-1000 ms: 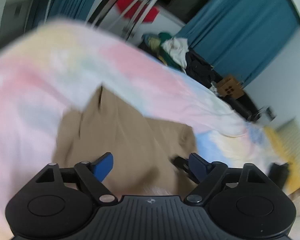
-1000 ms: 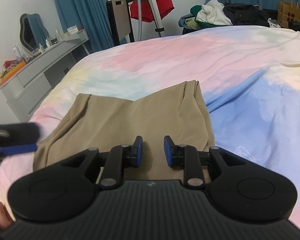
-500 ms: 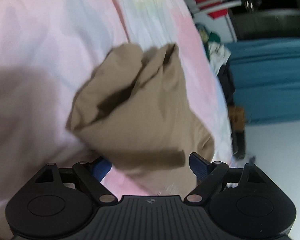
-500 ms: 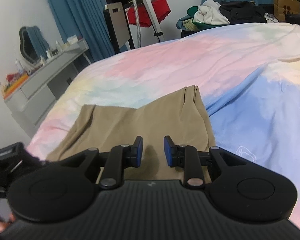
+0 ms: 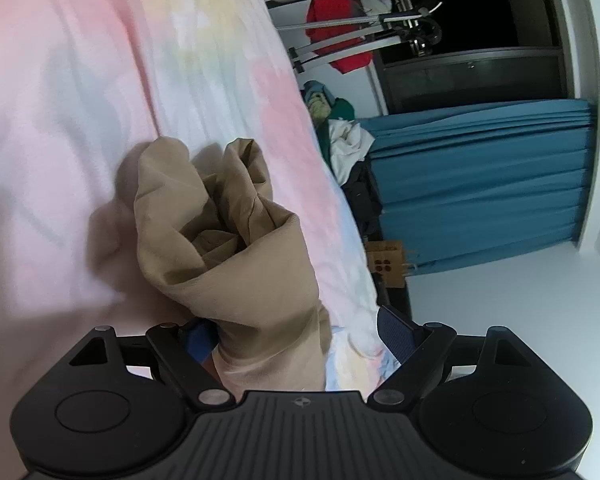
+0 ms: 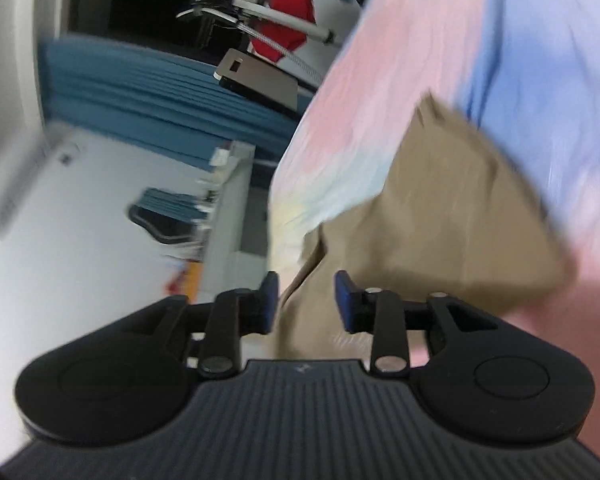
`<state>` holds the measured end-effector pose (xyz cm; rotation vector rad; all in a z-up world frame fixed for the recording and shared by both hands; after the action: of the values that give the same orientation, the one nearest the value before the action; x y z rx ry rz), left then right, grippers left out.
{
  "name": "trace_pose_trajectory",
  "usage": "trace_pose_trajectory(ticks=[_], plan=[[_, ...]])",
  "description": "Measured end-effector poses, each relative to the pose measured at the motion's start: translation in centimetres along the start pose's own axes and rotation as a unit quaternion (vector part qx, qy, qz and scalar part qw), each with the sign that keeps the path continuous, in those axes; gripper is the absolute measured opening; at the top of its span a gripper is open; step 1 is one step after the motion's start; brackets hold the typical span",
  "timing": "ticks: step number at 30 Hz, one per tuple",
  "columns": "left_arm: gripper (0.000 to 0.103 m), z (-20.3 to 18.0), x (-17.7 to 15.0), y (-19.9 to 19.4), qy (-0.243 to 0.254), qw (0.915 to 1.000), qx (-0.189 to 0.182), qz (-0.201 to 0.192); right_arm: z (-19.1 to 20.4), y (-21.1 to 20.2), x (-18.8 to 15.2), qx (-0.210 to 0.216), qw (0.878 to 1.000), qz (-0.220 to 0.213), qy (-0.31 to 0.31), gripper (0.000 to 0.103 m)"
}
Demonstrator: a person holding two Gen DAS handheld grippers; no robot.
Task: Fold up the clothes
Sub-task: 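Grasp the shirt bundle's edge with both tools and fold it over once more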
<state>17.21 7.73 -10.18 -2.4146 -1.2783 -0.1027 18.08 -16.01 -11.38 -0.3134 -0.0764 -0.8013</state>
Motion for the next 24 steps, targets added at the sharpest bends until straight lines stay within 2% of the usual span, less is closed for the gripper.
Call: trace_pose_trajectory(ticks=[1, 3, 8, 12, 17, 20, 24], plan=[[0.084, 0.1, 0.0, -0.1, 0.001, 1.0, 0.001, 0.001, -0.3, 0.1, -0.6, 0.01, 1.0, 0.008, 0.026, 0.066], [0.084, 0.3, 0.1, -0.3, 0.001, 1.0, 0.001, 0.001, -1.0, 0.5, -1.7, 0.026, 0.997, 0.023, 0.075, 0.078], [0.084, 0.6, 0.2, -0.6, -0.012, 0.9999, -0.001, 0.0, -3.6, 2.5, -4.3, 0.015, 0.985, 0.066, 0.158, 0.078], [0.085, 1.7, 0.3, -0.9, -0.064, 0.9979, 0.0, -0.005, -5.8, 2.8, -2.7, -0.036, 0.989, -0.005, 0.14, 0.079], [0.084, 4.3, 0.0, -0.6, -0.121, 0.9919, 0.037, -0.001, -7.5, 1.9, -1.5, -0.071, 0.984, -0.068, 0.147, 0.076], [0.084, 5.1, -0.5, 0.0, -0.121, 0.9908, 0.06, 0.005, -7.1, 1.5, -1.3, -0.083, 0.985, -0.087, 0.121, 0.072], [0.081, 5.4, -0.7, 0.9, -0.109, 0.9914, 0.072, 0.007, -6.3, 1.3, -1.1, -0.096, 0.987, -0.102, 0.076, 0.061]])
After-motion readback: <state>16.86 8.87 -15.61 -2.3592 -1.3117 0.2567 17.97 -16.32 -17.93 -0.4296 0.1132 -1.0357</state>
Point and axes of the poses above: each gripper's, at about its wrist camera, not at the fingertips, and y roughly the way its jaws point, z to its left, x to its top, the point moved 7 cm from there along y, roughly the way its jaws point, and after that the axes turned 6 degrees about -z, right-handed, at the moved point
